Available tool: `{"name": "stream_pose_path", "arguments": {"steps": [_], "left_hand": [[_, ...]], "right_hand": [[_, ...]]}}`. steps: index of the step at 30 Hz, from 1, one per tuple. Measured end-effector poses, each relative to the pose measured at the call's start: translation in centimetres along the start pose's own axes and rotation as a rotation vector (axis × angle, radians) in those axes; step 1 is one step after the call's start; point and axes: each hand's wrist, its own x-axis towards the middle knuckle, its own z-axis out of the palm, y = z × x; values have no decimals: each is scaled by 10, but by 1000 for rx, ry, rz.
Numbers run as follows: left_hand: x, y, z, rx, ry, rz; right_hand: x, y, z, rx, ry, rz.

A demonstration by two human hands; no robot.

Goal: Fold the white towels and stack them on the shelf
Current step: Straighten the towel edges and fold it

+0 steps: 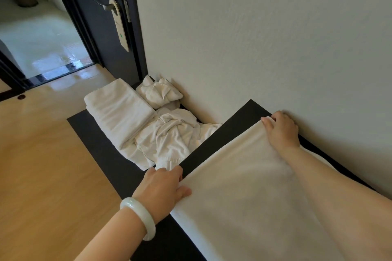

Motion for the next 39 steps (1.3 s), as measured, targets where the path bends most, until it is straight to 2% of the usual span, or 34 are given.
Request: {"name": "stream_pose_path", "arguments": {"steps": [4, 6, 8, 12, 15, 18, 21, 23, 25, 26, 28, 30, 31, 33, 36, 39], "left_hand": [[17, 21, -9, -1, 73, 73], [38, 39, -11, -130, 92, 88], [63, 61, -11, -264, 128, 138], [111, 102, -11, -257, 120, 322], [132, 116, -2, -229, 91, 332], [125, 114, 20, -165, 190, 330], [117, 111, 35, -119, 268, 368], [116, 113, 36, -88, 292, 382], [114, 115, 35, -59, 293, 381], [114, 115, 35, -50, 294, 378], [113, 115, 34, -33, 298, 378], [113, 115, 34, -21, 297, 381], [112, 115, 34, -21, 294, 383], [113, 115, 34, -16, 297, 391], [115, 114, 39, -8, 316, 405], [114, 116, 37, 61, 320, 395]], "right_hand": [[-34, -20, -8, 52, 70, -133], [-67, -26, -13, 113, 178, -118], [-102, -28, -15, 138, 203, -56], [-162, -35, -1, 55, 129, -47], [-184, -40, 15, -188, -52, -21], [-198, -23, 18, -309, -151, 151], [-225, 12, 6, -354, -189, 419], [-239, 33, -14, -380, -287, 586], [-238, 38, -33, -372, -317, 659], [-233, 35, -37, -363, -281, 629], [-216, 18, -30, -324, -157, 429], [-202, -1, -13, -292, -139, 246], [-200, -4, -5, -288, -156, 215], [-208, 10, 1, -314, -161, 256], [-236, 49, -14, -323, -131, 431], [-245, 60, -30, -332, -197, 551]]}}
